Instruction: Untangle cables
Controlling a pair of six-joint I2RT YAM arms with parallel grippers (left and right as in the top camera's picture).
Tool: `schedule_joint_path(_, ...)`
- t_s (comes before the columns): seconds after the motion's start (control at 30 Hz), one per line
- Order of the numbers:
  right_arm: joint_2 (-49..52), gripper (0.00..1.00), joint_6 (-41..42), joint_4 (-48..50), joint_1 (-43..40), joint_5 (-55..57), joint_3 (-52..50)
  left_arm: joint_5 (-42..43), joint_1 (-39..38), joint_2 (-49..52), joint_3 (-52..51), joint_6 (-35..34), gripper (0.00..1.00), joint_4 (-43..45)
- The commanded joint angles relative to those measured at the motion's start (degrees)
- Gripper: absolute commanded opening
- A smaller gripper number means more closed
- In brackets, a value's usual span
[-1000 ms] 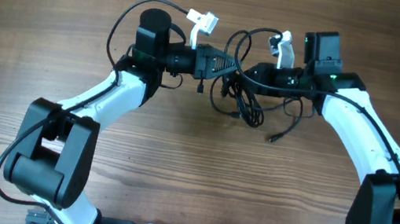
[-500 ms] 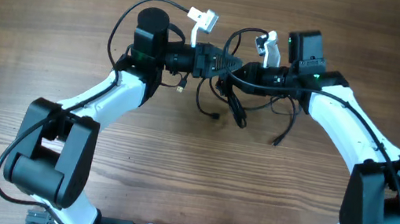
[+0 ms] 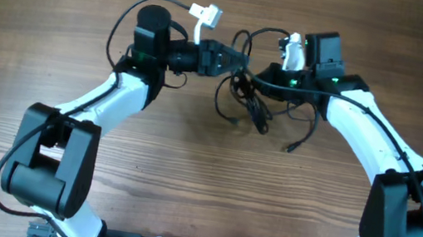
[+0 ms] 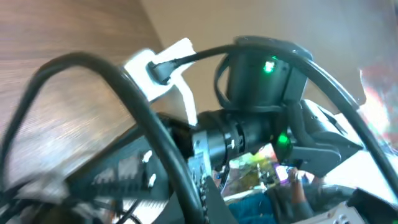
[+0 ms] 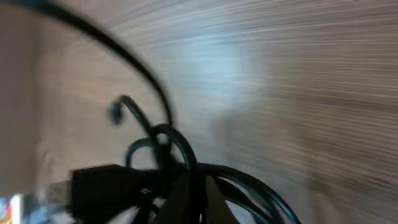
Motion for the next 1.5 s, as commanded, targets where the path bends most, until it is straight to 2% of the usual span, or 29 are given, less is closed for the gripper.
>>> schedule_joint_path(0.0, -5.62, 0.04, 0.85, -2.58, -3.39, 13.7, 1.03, -1.29, 2.75, -1.4, 0.46, -0.46, 0.04, -4.5)
schedule_joint_path(0.1, -11.54, 0.04, 0.02, -3.93, -4.17, 17.64, 1.03, -2.14, 3.37, -1.4, 0.46, 1.25, 0.04, -9.05)
schedule_joint_path(0.23, -19.5, 0.04, -0.87, -4.63, -4.17, 17.55, 1.03, -3.5, 3.37, -1.4, 0.46, 1.95, 0.04, -14.05)
schedule_joint_path(0.4, -28.52, 0.04, 0.59, -6.21, -4.17, 15.58, 1.03, -5.33, 3.37, -1.4, 0.46, 6.93, 0.04, -22.67)
schedule_joint_path(0.7, -41.42, 0.04, 2.25, -6.25, -5.4, 10.84, 1.03, -18.36, 3.37, -1.4, 0.46, 15.43, 0.04, -41.38)
schedule_joint_path(0.8, -44.61, 0.04, 3.65, -7.37, -7.34, 10.91, 1.03, -24.98, 3.37, -1.4, 0.46, 15.85, 0.04, -46.47)
schedule_joint_path(1.0, -44.35, 0.04, 8.09, -17.27, -11.72, 27.56, 1.03, -27.67, 3.37, -1.4, 0.46, 17.55, 0.04, -49.94)
schedule_joint_path(1.1, -42.77, 0.04, 7.98, -18.6, -14.05, 32.17, 1.03, -30.23, 3.37, -1.4, 0.46, 17.55, 0.04, -51.08)
schedule_joint_path(1.17, -43.08, 0.04, 7.26, -16.98, -16.7, 29.0, 1.25, -33.66, 3.37, -1.4, 0.46, 17.55, 0.04, -52.94)
schedule_joint_path(1.3, -44.68, 0.04, 4.24, -12.33, -21.94, 13.88, 3.96, -38.77, 3.37, -1.4, 0.46, 17.57, 0.04, -56.89)
schedule_joint_path(1.47, -44.83, 0.04, 4.24, -12.04, -25.09, 10.19, 10.25, -42.58, 3.37, -1.4, 0.46, 18.78, 0.04, -59.54)
